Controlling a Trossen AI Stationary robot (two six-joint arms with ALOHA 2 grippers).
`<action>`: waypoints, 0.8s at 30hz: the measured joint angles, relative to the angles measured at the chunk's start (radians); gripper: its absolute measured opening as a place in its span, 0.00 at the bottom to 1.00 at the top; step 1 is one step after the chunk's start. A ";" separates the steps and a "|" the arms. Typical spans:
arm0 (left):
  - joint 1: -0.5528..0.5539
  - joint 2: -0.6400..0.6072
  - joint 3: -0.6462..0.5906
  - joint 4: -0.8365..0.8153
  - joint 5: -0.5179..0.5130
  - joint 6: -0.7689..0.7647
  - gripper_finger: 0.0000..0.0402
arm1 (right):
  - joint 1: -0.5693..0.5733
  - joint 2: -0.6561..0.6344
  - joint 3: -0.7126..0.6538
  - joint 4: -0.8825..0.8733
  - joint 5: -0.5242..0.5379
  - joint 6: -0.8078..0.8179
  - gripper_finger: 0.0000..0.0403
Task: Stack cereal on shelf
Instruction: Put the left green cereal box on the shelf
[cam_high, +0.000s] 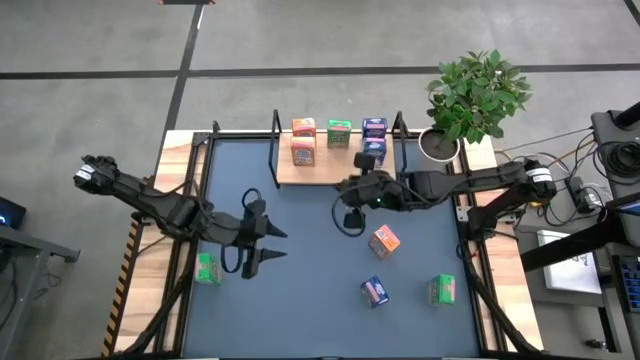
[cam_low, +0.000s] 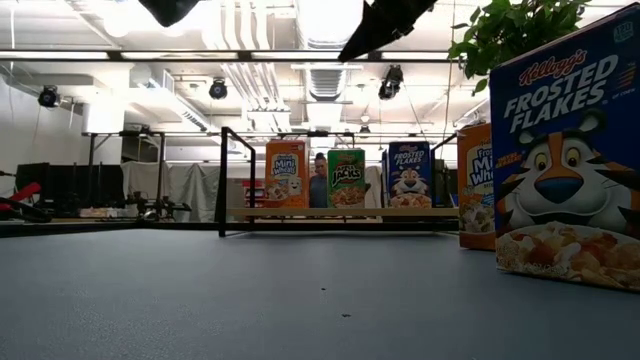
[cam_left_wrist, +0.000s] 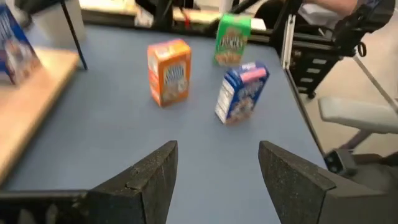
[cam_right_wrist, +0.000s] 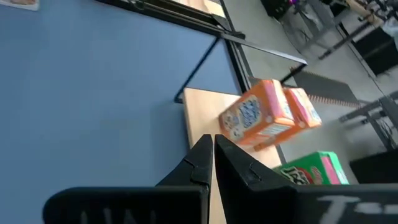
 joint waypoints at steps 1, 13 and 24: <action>-0.011 0.006 0.002 -0.008 0.000 -0.028 0.52 | 0.008 0.000 -0.008 0.012 0.000 -0.005 0.02; -0.109 0.095 0.005 -0.062 0.013 -0.335 0.52 | 0.025 -0.009 -0.135 0.194 0.000 -0.039 0.02; -0.220 0.055 0.005 -0.225 0.147 -0.898 0.52 | 0.025 -0.015 -0.142 0.242 -0.001 -0.085 0.02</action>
